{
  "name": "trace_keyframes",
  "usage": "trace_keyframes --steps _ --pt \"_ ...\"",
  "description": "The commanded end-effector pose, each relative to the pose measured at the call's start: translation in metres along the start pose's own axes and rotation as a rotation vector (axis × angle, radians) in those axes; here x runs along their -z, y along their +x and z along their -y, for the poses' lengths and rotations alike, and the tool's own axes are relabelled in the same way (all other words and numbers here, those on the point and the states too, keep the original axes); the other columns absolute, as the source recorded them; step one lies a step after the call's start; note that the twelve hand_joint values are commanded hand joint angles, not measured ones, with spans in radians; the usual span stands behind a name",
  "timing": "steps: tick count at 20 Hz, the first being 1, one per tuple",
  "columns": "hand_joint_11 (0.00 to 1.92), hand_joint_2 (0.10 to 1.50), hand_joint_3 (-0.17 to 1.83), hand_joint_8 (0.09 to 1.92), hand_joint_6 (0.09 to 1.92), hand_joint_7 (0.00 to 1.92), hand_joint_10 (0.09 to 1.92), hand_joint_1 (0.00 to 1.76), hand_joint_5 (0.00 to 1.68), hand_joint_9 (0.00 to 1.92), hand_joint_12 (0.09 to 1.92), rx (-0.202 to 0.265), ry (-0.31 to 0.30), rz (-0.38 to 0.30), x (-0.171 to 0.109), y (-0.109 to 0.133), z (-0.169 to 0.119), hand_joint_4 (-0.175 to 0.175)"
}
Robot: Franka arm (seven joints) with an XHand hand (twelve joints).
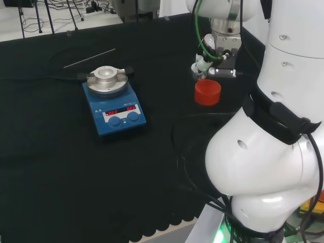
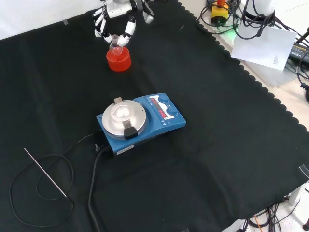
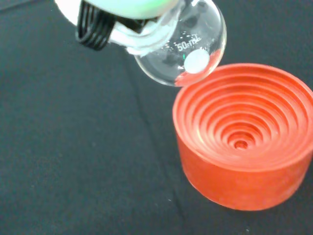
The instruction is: Place the round-bottom flask on the heater.
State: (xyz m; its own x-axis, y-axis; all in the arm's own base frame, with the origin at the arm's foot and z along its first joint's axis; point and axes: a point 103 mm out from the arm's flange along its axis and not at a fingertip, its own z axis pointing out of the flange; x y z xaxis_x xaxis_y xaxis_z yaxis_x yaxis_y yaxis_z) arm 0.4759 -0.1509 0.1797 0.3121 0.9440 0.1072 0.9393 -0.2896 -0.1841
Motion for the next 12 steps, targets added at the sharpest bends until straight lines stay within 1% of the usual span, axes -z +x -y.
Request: trace_keyframes --steps 1,4,8,12 --pt "0.18 0.71 0.73 0.67 1.04 0.53 0.61 1.07 1.08 0.7 1.35 0.041 0.0 0.027 0.02 0.029 0.005 0.175" --pt "0.18 0.71 0.73 0.67 1.03 0.53 0.61 1.07 1.08 0.71 1.35 0.065 -0.005 0.032 0.027 0.044 0.007 0.175" --pt "0.17 0.71 0.73 0.67 1.03 0.53 0.61 1.07 1.08 0.71 1.35 0.105 -0.013 0.04 0.039 0.072 0.008 0.175" --pt "0.18 0.71 0.73 0.67 1.03 0.53 0.61 1.07 1.08 0.71 1.35 0.151 0.003 0.055 0.046 0.103 0.006 0.175"
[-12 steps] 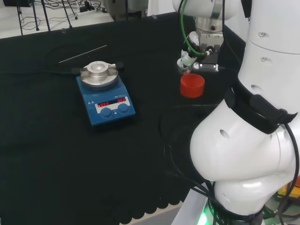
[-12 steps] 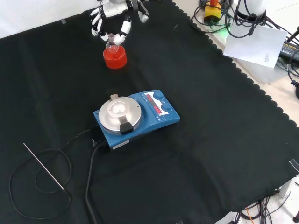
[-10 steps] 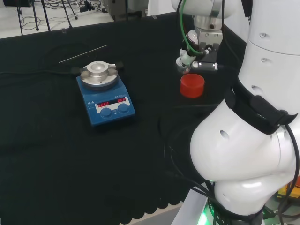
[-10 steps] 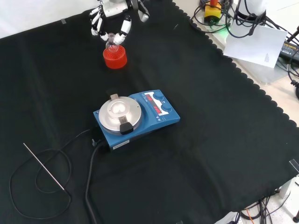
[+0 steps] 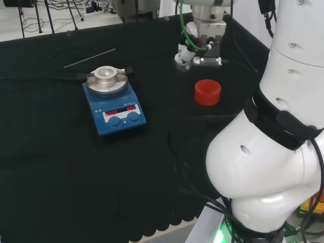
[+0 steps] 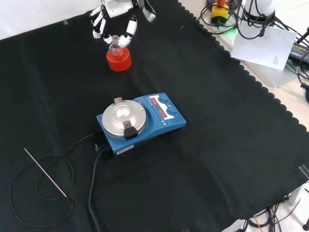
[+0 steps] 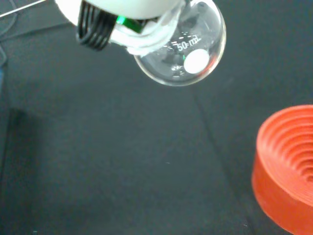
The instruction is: Place the round-bottom flask on the heater.
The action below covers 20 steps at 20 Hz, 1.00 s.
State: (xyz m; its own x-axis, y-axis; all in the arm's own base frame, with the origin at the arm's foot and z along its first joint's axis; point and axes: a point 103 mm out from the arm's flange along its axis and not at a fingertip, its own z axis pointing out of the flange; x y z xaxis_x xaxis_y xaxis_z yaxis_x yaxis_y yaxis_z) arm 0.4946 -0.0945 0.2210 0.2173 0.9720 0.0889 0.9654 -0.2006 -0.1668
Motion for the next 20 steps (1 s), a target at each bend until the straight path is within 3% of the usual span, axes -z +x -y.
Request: trace_keyframes --steps 1,20 --pt "0.18 0.71 0.73 0.67 1.03 0.53 0.61 1.07 1.08 0.71 1.35 0.069 0.017 0.023 0.015 0.046 -0.006 0.175" --pt "0.17 0.7 0.74 0.66 1.03 0.53 0.6 1.07 1.09 0.7 1.35 0.242 0.07 0.106 0.027 0.168 -0.032 0.175"
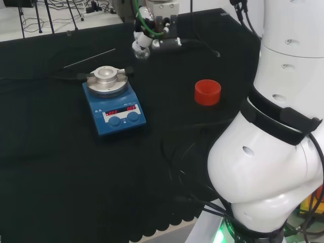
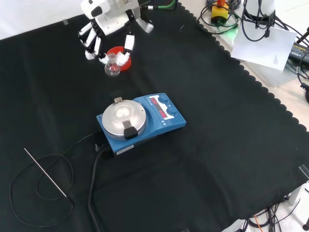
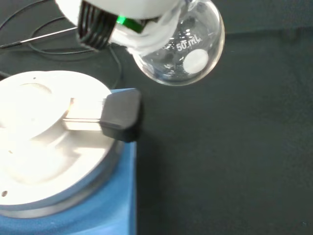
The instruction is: Place the round-bottom flask on the heater.
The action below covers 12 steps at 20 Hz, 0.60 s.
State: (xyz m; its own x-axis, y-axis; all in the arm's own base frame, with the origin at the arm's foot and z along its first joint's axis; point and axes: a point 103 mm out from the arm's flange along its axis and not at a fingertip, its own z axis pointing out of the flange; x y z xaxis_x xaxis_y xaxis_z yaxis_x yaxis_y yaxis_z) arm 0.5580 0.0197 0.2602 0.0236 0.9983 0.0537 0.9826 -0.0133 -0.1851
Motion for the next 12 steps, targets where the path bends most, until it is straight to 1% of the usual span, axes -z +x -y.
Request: trace_keyframes --steps 1,5,12 --pt "0.17 0.7 0.74 0.66 1.03 0.53 0.6 1.08 1.09 0.7 1.35 0.062 0.045 0.037 -0.005 0.043 -0.009 0.175" --pt "0.17 0.7 0.74 0.66 1.03 0.52 0.6 1.08 1.09 0.7 1.35 0.086 0.055 0.046 -0.008 0.057 -0.016 0.175" --pt "0.17 0.7 0.74 0.66 1.03 0.52 0.6 1.08 1.09 0.7 1.35 0.117 0.079 0.049 -0.016 0.076 -0.029 0.175"
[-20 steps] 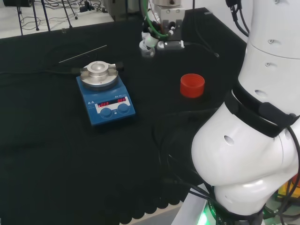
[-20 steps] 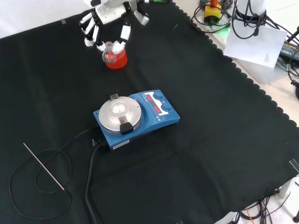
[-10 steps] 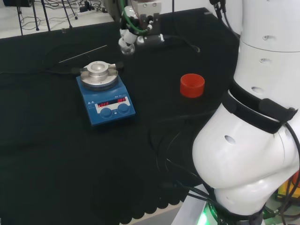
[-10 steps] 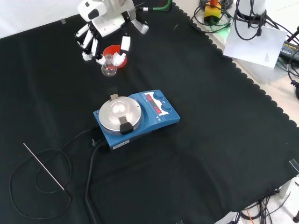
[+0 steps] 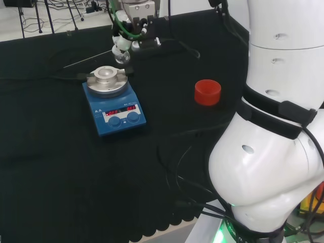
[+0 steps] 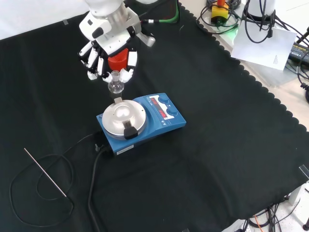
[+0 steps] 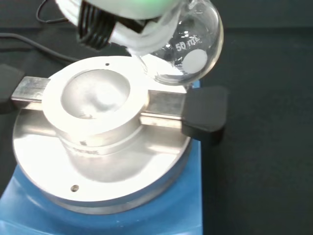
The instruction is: Place the round-bottom flask on the heater.
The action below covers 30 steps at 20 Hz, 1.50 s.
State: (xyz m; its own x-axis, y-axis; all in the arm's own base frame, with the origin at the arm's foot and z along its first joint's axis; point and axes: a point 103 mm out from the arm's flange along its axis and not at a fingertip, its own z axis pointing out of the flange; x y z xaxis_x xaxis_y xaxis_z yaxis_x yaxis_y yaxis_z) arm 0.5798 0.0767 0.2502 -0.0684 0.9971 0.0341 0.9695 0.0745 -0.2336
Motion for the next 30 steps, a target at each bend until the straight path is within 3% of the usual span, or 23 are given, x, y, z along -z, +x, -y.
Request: trace_keyframes --steps 1,14,30 --pt "0.17 0.7 0.74 0.66 1.03 0.52 0.6 1.08 1.09 0.7 1.35 0.035 0.028 0.012 -0.006 0.02 -0.009 0.175" --pt "0.17 0.7 0.74 0.66 1.03 0.52 0.6 1.08 1.09 0.7 1.35 0.068 0.052 0.023 -0.017 0.041 -0.025 0.175" --pt "0.16 0.7 0.74 0.65 1.03 0.51 0.59 1.08 1.09 0.69 1.35 0.075 0.081 0.04 -0.029 0.045 -0.03 0.175"
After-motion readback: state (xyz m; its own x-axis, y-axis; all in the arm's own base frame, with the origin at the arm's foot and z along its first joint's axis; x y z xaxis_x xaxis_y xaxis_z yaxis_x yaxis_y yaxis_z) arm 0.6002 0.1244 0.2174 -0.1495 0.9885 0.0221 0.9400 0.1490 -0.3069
